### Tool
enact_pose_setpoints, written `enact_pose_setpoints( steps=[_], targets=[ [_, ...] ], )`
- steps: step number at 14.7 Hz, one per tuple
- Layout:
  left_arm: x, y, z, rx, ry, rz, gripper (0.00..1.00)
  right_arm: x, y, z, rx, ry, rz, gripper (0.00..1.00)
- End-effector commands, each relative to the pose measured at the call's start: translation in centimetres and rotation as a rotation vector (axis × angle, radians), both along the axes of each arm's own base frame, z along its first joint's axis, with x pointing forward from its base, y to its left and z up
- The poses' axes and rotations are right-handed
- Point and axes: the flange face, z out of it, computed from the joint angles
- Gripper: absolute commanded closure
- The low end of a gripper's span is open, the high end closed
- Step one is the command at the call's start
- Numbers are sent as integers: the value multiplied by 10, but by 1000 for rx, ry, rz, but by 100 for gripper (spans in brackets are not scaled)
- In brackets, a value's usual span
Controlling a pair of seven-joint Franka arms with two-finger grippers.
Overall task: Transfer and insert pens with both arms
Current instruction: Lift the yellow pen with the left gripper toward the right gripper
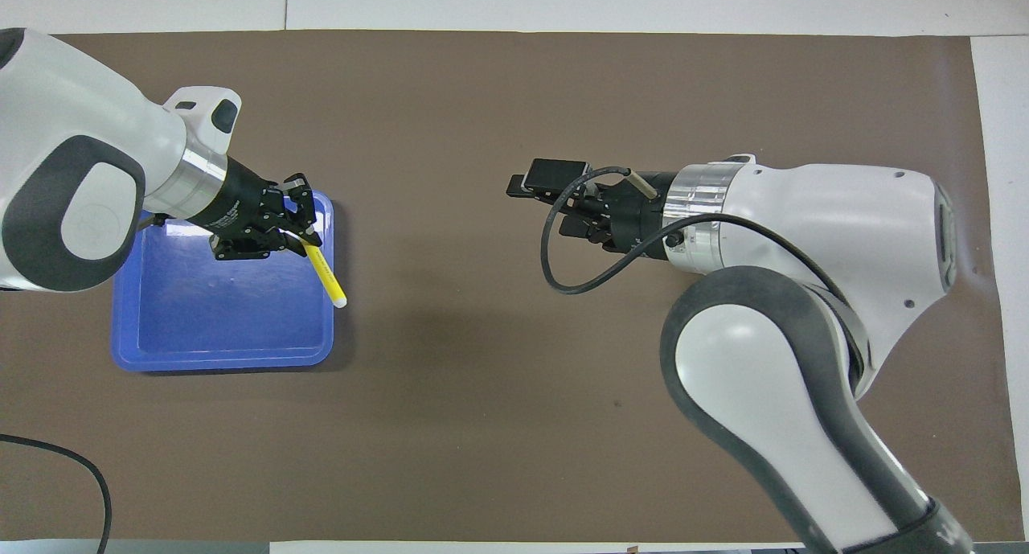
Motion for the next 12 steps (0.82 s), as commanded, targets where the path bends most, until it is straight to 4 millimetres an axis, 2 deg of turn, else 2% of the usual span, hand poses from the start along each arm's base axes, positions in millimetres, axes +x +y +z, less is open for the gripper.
enact_pose_setpoints(
  steps=[1, 4, 5, 7, 10, 12],
  targets=[
    [-2, -25, 15, -59, 85, 232, 100, -13, 7, -2, 53, 5, -43, 0],
    [-5, -54, 27, -140, 133, 415, 100, -22, 22, -8, 73, -32, -97, 0],
    [-8, -68, 28, -155, 144, 467, 100, -22, 21, -11, 97, -17, -110, 0],
    [-11, -84, 25, -186, 160, 542, 100, -25, 21, -15, 139, -31, -110, 0],
    [-15, -90, 23, -245, 216, 635, 100, -30, 27, -17, 145, -28, -86, 0],
    [-21, -101, 21, -263, 231, 683, 100, -34, 33, -15, 146, -29, -70, 0]
  ],
)
